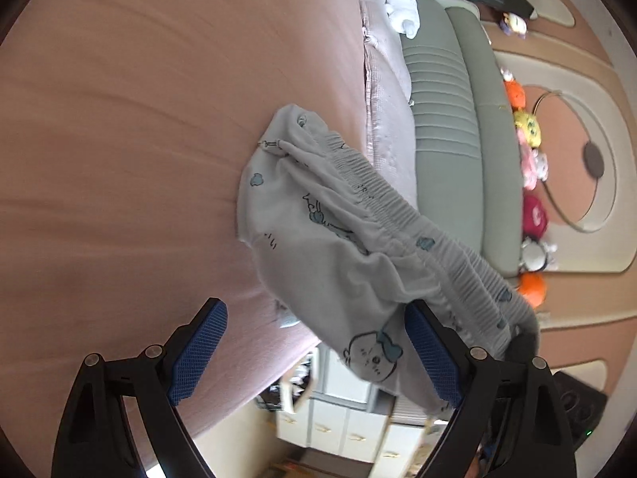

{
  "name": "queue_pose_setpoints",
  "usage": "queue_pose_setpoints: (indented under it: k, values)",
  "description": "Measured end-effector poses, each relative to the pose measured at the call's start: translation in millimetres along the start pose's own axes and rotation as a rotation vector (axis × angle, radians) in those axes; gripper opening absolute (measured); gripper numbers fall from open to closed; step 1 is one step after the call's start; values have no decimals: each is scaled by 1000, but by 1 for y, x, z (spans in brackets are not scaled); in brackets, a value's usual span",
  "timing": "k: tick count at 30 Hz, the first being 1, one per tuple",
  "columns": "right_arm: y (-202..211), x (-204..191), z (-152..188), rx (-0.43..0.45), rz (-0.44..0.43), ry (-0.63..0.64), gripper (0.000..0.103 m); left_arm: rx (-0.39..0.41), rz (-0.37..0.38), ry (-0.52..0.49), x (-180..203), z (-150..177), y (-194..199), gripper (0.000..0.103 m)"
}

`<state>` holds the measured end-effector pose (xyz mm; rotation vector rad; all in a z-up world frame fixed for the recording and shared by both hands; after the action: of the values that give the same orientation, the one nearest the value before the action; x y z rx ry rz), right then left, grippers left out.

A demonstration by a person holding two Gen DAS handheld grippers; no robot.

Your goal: Fold clothes

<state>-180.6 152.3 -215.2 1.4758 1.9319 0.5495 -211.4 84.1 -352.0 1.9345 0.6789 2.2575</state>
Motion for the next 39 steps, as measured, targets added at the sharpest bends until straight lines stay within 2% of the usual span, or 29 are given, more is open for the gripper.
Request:
queue_pose_setpoints:
  k: [7,9,11,13,15,19,20,21,22,23,24,29,33,34,35,36,39]
  values:
    - [-1,14,4,3,13,-36,15,22,78,41,13,-10,-15,90]
    - [-5,19,6,1,32,-46,15,27,90,57,14,-12,-18,87]
    - [-9,25,10,-7,46,-60,15,25,109,84,13,-14,-21,69]
    - [-15,30,15,-25,60,-80,15,19,112,92,13,-16,-22,43]
    - [-21,34,20,-40,62,-103,15,27,91,82,12,-19,-20,28]
    - [-31,33,31,-59,27,-141,16,47,81,79,10,-22,-14,16]
    - [-34,33,33,-63,22,-151,23,50,88,80,10,-23,-13,15]
    - [-36,33,36,-68,21,-161,37,53,94,80,10,-24,-12,14]
    - [-39,35,39,-76,21,-172,45,55,101,81,10,-26,-11,14]
    - [-42,35,42,-82,15,-184,58,55,111,79,10,-26,-10,13]
    - [-44,35,44,-84,3,-198,59,53,118,73,12,-26,-9,13]
    - [-50,37,47,-70,18,-216,59,44,105,19,21,-25,-10,10]
    - [-54,39,49,-57,38,-224,57,32,123,29,21,-27,-11,10]
    - [-56,39,49,-54,43,-227,52,32,125,34,20,-27,-11,10]
    - [-57,39,50,-51,48,-229,31,31,127,40,19,-28,-11,10]
    - [-58,40,50,-48,53,-231,21,33,126,43,19,-29,-11,10]
    - [-62,40,53,-48,48,-252,19,33,132,48,18,-29,-11,10]
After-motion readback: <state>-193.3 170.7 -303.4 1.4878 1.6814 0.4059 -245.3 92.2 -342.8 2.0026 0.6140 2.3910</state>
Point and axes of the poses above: each gripper's, at about its wrist camera, not at the fingertips, and y roughly against the way its jaws point, x to its right, z to its underside, the point moved 10 cm from there along -y, roughly the way its jaws point, and after that the axes turned 3 degrees about -x, right-handed, at the moved point
